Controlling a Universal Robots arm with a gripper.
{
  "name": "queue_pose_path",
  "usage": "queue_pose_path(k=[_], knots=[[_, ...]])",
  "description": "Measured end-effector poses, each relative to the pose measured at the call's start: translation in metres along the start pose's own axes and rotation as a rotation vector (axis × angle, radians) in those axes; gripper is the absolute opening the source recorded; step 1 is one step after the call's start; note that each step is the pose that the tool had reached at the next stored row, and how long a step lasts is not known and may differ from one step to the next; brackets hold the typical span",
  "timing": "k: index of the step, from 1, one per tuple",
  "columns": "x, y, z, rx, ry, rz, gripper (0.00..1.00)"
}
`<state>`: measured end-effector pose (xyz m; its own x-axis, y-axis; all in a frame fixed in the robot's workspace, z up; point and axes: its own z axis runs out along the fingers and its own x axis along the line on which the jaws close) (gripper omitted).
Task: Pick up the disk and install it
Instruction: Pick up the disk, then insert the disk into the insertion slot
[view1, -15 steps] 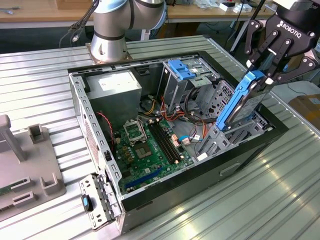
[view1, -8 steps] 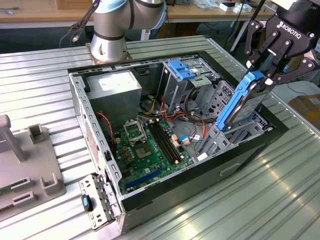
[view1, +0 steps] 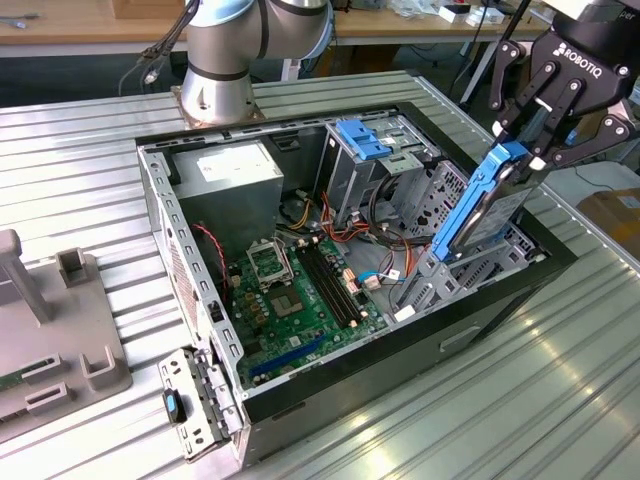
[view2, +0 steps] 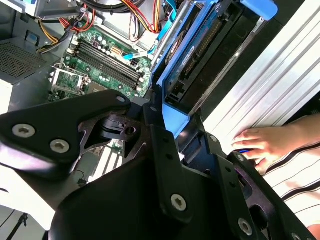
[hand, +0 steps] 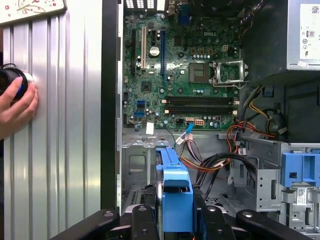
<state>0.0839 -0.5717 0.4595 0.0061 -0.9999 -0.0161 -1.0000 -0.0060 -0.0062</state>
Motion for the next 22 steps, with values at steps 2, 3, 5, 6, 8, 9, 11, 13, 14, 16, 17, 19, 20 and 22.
queue_pose_path(k=[2,3,5,6,8,9,11,13,14,16,17,19,20,22], knots=[[0.0000,0.0000,0.0005,0.0000,-0.0004,0.000,0.37],[0.0000,0.0000,0.0012,-0.0001,-0.0002,0.000,0.37],[0.0001,0.0000,0.0031,0.0000,-0.0003,0.000,0.37],[0.0001,0.0000,0.0031,-0.0001,-0.0001,0.000,0.37],[0.0002,0.0000,0.0048,-0.0001,-0.0005,0.000,0.37],[0.0003,0.0000,0.0061,-0.0001,-0.0004,0.000,0.37],[0.0004,0.0000,0.0079,-0.0001,-0.0003,0.000,0.37],[0.0005,0.0001,0.0099,-0.0001,-0.0003,0.000,0.37],[0.0005,0.0000,0.0103,-0.0001,-0.0003,0.000,0.37],[0.0005,0.0001,0.0103,-0.0001,-0.0002,0.000,0.37],[0.0005,0.0001,0.0105,-0.0001,-0.0001,0.000,0.37],[0.0007,0.0001,0.0143,-0.0001,-0.0003,0.000,0.37],[0.0008,0.0001,0.0162,-0.0001,-0.0003,0.000,0.37],[0.0013,0.0001,0.0216,-0.0001,-0.0004,0.000,0.37]])
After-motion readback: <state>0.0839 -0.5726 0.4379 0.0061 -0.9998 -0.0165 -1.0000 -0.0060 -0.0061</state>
